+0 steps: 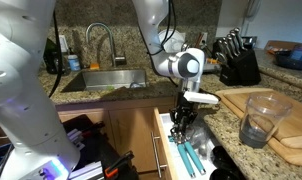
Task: Remove the can opener from the drawer
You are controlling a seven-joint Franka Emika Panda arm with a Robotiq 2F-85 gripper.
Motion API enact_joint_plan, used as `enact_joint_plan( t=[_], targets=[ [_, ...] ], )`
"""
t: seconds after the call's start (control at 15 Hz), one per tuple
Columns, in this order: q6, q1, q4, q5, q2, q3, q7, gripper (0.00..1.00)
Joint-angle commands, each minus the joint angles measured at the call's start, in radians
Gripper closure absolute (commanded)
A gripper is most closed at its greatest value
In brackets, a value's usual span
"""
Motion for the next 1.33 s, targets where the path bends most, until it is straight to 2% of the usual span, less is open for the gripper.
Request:
enact_joint_plan(
  t=[0.0,0.27,0.53,0.6,0.67,0.73,0.8,0.93,1.13,1.2,1.27],
  targets=[
    [-0.091,-0.022,0.051,0.031,0.030,0.016,-0.062,0.94],
    [-0.183,-0.016,0.088,0.023,0.038,0.014,-0.090,1.00],
    [-0.278,-0.001,0.114,0.002,0.048,0.005,-0.090,1.00],
    [-0.227,-0.002,0.077,0.001,0.019,0.005,-0.069,0.74],
    [-0.235,-0.002,0.079,0.001,0.020,0.005,-0.069,0.98],
    [-0.234,-0.001,0.079,0.001,0.020,0.005,-0.068,0.91],
    [-0.234,-0.001,0.079,0.001,0.020,0.005,-0.068,0.58],
    [-0.062,-0.013,0.018,0.023,-0.022,0.008,-0.015,0.44],
    [0.135,-0.015,-0.027,0.035,-0.025,0.007,0.043,0.24],
    [0.029,-0.003,0.035,0.016,0.007,0.005,0.018,0.41],
    [0.074,-0.004,0.023,0.016,0.007,0.005,0.034,0.35]
  ],
)
